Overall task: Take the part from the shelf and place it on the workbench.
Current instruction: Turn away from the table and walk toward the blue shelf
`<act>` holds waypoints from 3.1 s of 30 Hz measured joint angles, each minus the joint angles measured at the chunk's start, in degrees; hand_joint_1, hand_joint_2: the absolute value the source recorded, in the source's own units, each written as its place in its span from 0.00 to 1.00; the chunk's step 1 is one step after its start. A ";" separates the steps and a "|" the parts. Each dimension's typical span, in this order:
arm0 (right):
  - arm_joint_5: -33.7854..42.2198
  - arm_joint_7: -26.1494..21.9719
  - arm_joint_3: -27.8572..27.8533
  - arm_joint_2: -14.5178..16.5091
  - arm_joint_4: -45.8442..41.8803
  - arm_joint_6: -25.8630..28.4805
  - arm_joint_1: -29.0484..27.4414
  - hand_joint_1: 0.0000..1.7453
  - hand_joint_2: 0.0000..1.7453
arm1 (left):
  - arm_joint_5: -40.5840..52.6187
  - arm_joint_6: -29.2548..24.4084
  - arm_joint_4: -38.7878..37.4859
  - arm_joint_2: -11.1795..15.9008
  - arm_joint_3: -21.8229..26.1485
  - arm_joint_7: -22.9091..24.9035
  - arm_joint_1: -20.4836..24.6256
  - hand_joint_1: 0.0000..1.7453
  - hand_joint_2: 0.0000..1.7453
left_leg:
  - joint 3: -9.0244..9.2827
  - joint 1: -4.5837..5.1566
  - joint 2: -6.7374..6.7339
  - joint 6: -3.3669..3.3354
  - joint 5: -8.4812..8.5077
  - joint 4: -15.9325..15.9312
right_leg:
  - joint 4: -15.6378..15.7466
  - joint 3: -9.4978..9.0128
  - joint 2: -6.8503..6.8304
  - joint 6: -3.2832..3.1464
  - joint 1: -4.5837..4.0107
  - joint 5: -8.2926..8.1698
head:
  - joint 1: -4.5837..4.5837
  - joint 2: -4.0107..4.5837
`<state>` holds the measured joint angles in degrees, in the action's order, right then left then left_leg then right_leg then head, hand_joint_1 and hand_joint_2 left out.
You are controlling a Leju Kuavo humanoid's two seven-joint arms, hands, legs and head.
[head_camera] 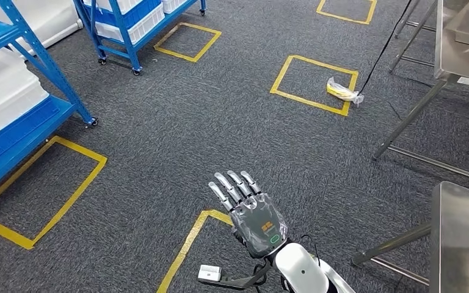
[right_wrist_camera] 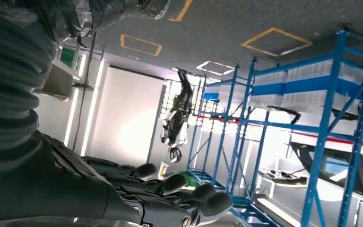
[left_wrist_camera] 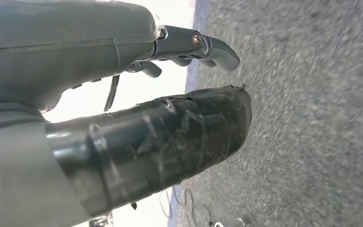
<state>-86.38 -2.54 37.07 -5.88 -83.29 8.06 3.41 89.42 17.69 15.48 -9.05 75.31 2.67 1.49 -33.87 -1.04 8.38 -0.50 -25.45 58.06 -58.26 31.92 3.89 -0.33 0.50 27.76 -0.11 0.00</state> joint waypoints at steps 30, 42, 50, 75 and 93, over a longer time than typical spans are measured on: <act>0.47 -0.98 -0.02 -0.75 0.67 0.15 -0.42 0.00 1.00 | 0.43 0.36 0.45 -0.33 -3.00 1.44 0.15 0.00 0.00 | -0.44 -0.25 -0.31 -0.15 0.37 0.34 | -0.17 -0.76 1.53 0.51 0.28 0.81 | 0.16 0.00; 1.13 -1.16 -0.02 -0.83 0.74 -0.26 0.07 0.00 1.00 | 0.43 0.91 0.48 -0.38 -3.03 1.13 -0.02 0.00 0.00 | -1.60 -0.27 -11.03 1.84 -1.26 4.59 | 1.14 -2.20 -9.03 -0.03 0.47 1.15 | 0.34 0.00; 1.36 -1.26 -0.01 -0.88 0.76 -0.44 0.78 0.00 1.00 | 0.43 1.04 0.48 -0.43 -3.05 1.07 0.05 0.00 0.00 | 0.64 -0.13 -9.08 -1.47 -0.22 -0.18 | -5.47 -0.25 -6.40 2.19 0.45 6.04 | 0.22 0.00; 4.42 1.51 -0.44 0.40 4.47 -8.86 2.55 0.00 0.25 | -0.53 1.17 0.87 -0.80 -2.88 1.27 0.36 0.00 0.00 | -0.38 -0.01 -8.21 0.93 0.07 1.45 | 0.80 -1.86 -4.07 -0.16 0.11 1.16 | 0.44 0.00; 1.32 7.50 -20.71 4.37 17.61 -10.35 2.06 0.00 1.00 | 0.13 2.36 2.39 -1.98 -2.21 1.74 0.50 0.00 0.00 | 3.74 0.36 -7.62 -0.23 -3.16 -0.45 | -0.46 1.90 -3.84 0.22 -0.44 -1.10 | 0.36 0.00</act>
<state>-85.06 4.96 16.36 -1.52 -65.68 -2.29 5.47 89.55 20.05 17.87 -11.03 73.10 4.40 2.00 -30.13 -0.68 0.76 -0.73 -28.60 57.62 -58.72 33.82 0.05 -0.11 0.06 26.66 0.25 0.00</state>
